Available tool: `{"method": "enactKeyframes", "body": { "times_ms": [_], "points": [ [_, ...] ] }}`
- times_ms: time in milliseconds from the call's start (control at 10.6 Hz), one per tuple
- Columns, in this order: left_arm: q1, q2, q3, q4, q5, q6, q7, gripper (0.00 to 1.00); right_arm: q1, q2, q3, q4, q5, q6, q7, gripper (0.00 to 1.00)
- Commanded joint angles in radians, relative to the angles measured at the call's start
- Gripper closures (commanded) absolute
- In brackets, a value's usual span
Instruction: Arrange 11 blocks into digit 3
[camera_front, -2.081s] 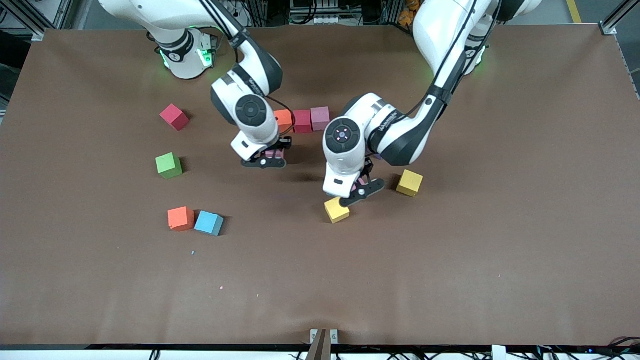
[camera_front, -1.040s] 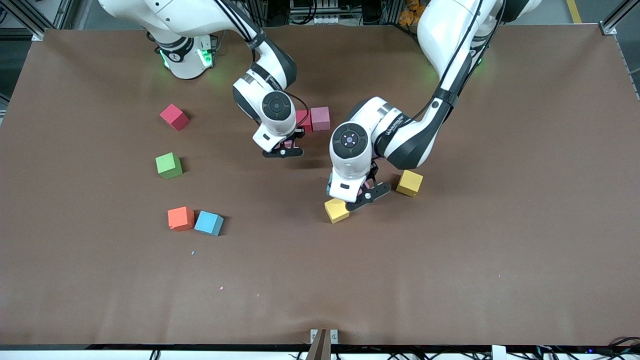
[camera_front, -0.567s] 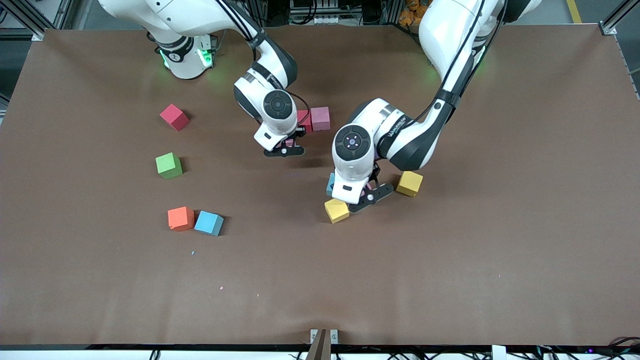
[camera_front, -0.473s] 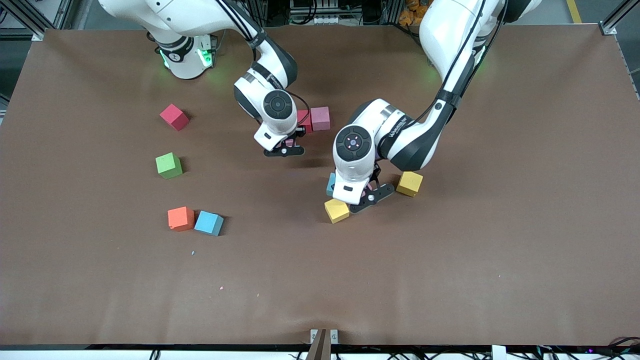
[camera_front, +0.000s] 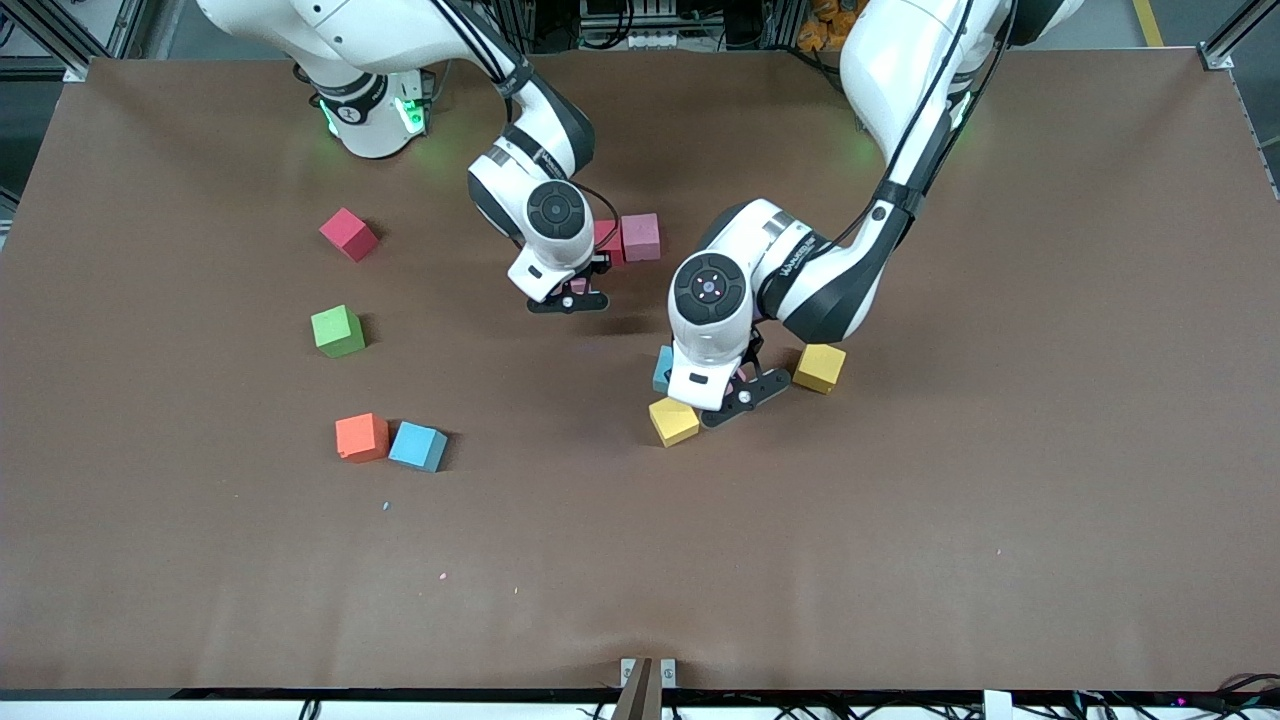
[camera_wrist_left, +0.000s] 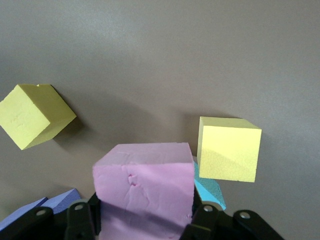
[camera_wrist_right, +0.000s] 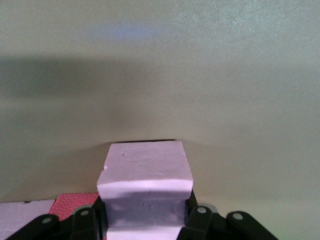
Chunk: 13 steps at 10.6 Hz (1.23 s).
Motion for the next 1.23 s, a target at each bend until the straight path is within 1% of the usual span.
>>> {"method": "enactKeyframes", "body": {
  "times_ms": [0, 95, 189, 473, 567, 757, 946, 1135],
  "points": [
    [0.005, -0.012, 0.001, -0.013, -0.01, -0.001, 0.012, 1.0, -0.005, 0.006, 0.005, -0.003, -0.016, 0.004, 0.036, 0.52],
    [0.005, -0.012, 0.001, -0.014, -0.01, -0.001, 0.012, 1.0, -0.005, 0.007, 0.005, -0.003, -0.016, 0.004, 0.053, 0.06],
    [0.005, -0.014, 0.001, -0.013, -0.01, -0.001, 0.01, 1.0, -0.008, 0.007, 0.005, -0.003, -0.016, -0.002, 0.055, 0.0],
    [0.006, -0.014, 0.001, -0.013, -0.01, -0.001, 0.01, 1.0, -0.032, -0.016, 0.007, 0.007, -0.014, -0.013, 0.039, 0.0],
    [0.008, -0.015, 0.001, -0.013, -0.01, -0.001, 0.009, 1.0, -0.047, -0.031, 0.007, 0.021, -0.01, -0.034, 0.036, 0.0],
    [0.006, -0.014, 0.001, -0.013, -0.01, -0.001, 0.009, 1.0, -0.075, -0.062, 0.007, 0.062, -0.004, -0.126, -0.029, 0.0],
    [0.008, -0.015, 0.001, -0.013, -0.01, -0.001, 0.009, 1.0, -0.113, -0.102, 0.005, 0.072, -0.002, -0.148, -0.053, 0.0],
    [0.008, -0.017, 0.001, -0.013, -0.011, -0.001, 0.007, 1.0, -0.182, -0.126, 0.004, 0.073, -0.002, -0.148, -0.053, 0.0]
  ]
}}
